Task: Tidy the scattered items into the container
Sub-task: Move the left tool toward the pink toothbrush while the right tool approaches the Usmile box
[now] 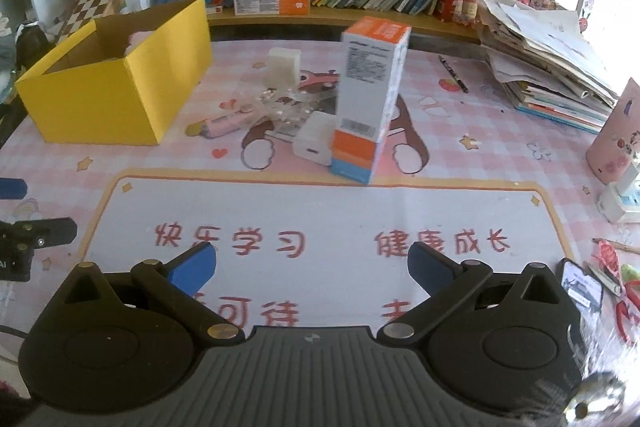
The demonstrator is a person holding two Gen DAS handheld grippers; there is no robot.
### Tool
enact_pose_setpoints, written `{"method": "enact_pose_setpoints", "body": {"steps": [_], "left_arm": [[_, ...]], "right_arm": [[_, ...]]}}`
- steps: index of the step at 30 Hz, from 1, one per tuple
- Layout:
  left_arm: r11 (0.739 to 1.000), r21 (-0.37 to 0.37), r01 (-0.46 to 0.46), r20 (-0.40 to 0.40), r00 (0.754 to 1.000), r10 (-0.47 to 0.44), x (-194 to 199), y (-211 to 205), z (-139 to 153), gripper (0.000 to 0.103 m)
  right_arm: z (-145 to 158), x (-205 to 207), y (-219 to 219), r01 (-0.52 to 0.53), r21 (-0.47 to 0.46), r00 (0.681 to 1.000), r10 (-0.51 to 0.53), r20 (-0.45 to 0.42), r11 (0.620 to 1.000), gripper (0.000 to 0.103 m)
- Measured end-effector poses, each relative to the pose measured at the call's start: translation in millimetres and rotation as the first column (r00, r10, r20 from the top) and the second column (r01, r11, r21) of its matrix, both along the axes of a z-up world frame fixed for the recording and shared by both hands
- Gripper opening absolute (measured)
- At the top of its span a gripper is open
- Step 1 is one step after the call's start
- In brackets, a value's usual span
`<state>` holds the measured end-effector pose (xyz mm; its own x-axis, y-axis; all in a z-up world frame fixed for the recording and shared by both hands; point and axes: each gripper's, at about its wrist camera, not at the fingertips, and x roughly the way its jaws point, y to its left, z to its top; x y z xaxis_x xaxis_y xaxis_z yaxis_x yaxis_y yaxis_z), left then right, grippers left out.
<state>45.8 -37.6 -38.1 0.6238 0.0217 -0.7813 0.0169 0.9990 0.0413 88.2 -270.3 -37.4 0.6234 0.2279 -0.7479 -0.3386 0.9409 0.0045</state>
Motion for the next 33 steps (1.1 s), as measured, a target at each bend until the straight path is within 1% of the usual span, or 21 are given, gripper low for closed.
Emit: {"method": "enact_pose_setpoints", "body": {"steps": [8, 11, 18, 23, 27, 29, 32, 33], "left_arm": [[1.0, 0.02, 0.002, 0.021, 1.0, -0.002, 8.9, -20.8, 1.3, 0.093], [1.0, 0.029, -0.003, 0.032, 0.999, 0.002, 12.9, -25.0, 4.1, 0.093], [0.999, 0.045, -0.004, 0.059, 0.998, 0.001, 23.6, -32.2, 9.6, 0.093], [0.999, 0.05, 0.01, 0.082, 0.997, -0.014, 34.9, -37.6, 11.9, 0.093], [0.999, 0.037, 0.023, 0.099, 0.995, -0.026, 48.3, -44.0, 11.1, 0.092], [0.999, 0.038, 0.033, 0.097, 0.995, -0.037, 55.2, -48.4, 9.4, 0.091], [0.998, 0.041, 0.048, 0.094, 0.994, -0.052, 66.5, -53.1, 6.0, 0.091], [0.998, 0.042, 0.053, 0.094, 0.994, -0.057, 70.2, -54.7, 4.9, 0.089]], "right_arm": [[0.9, 14.1, -18.7, -0.002, 0.014, 0.999, 0.002, 0.045, 1.0, 0.103], [2.4, 19.9, -21.1, -0.009, 0.018, 0.998, 0.008, 0.063, 1.0, 0.101], [5.4, 36.2, -24.1, -0.017, 0.035, 0.995, 0.013, 0.098, 0.999, 0.101], [6.5, 50.6, -26.2, -0.006, 0.044, 0.993, 0.001, 0.117, 0.999, 0.1], [7.1, 60.6, -29.0, 0.002, 0.055, 0.992, -0.009, 0.125, 0.998, 0.099], [6.5, 64.7, -29.9, 0.002, 0.055, 0.992, -0.009, 0.126, 0.998, 0.098], [5.0, 71.4, -31.0, 0.003, 0.055, 0.992, -0.01, 0.123, 0.999, 0.094], [4.5, 73.9, -31.3, 0.003, 0.055, 0.993, -0.01, 0.122, 0.998, 0.093]]}}
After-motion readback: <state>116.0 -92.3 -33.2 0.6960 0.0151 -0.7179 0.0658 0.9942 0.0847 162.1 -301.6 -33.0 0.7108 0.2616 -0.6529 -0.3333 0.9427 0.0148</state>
